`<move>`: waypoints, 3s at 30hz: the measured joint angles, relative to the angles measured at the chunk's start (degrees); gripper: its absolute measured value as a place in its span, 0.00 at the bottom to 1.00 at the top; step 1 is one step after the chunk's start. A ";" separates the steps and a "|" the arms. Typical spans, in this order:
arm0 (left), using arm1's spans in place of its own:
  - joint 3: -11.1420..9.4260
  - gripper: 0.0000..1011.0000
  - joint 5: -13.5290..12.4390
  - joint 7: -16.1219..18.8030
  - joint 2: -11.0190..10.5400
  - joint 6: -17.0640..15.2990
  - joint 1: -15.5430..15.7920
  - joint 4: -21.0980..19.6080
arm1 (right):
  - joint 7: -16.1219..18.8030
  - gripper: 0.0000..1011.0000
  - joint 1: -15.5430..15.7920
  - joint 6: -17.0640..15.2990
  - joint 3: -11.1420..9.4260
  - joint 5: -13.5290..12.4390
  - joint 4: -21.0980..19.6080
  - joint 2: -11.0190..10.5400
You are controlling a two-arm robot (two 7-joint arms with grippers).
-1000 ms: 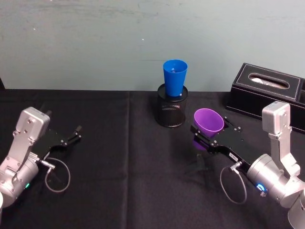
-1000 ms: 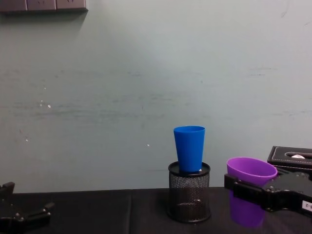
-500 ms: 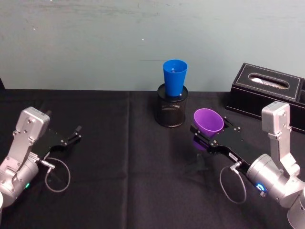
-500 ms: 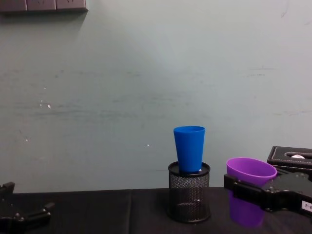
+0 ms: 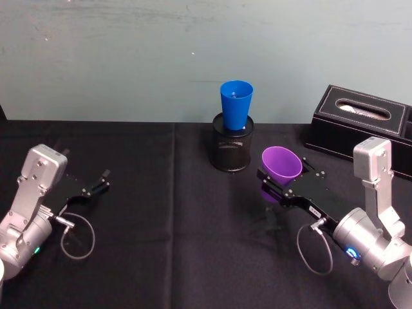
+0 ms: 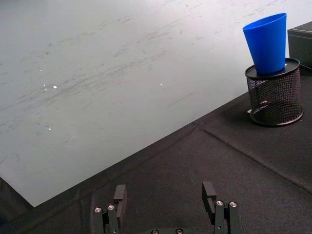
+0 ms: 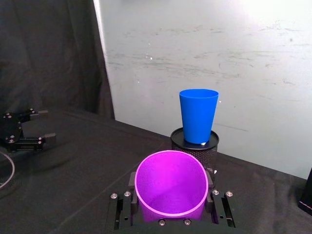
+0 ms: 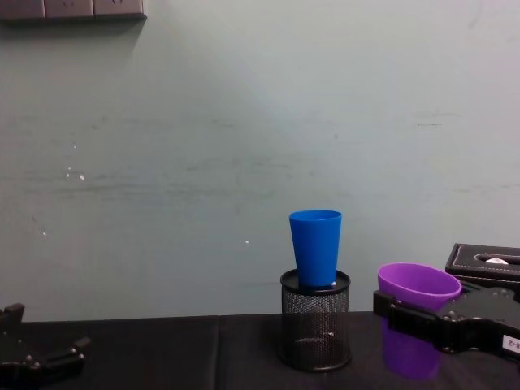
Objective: Pick up one cup with a gripper and tap it against the other cup.
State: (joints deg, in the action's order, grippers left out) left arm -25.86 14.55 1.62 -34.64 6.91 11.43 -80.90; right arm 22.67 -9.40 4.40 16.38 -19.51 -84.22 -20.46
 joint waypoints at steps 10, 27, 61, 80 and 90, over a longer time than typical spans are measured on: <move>0.00 1.00 0.00 0.00 0.00 0.00 0.00 0.00 | 0.00 0.73 0.00 0.00 0.00 0.00 0.00 0.00; 0.00 1.00 0.00 0.00 0.00 0.00 0.00 0.00 | 0.00 0.73 0.00 0.00 0.00 0.00 0.00 0.00; 0.00 1.00 0.00 0.00 0.00 0.00 0.00 0.00 | 0.56 0.73 -1.70 -0.09 0.41 -0.81 0.69 0.88; 0.00 1.00 0.00 0.00 0.00 0.00 0.00 0.00 | 0.68 0.73 -10.18 2.03 2.02 1.07 9.61 3.97; 0.00 1.00 0.00 0.00 0.00 0.00 0.00 0.00 | 1.48 0.73 -15.54 3.60 2.61 1.99 16.59 6.20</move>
State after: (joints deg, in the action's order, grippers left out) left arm -25.86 14.55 1.62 -34.64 6.91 11.43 -80.90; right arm 24.16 -24.94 8.00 18.98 -17.52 -67.63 -14.26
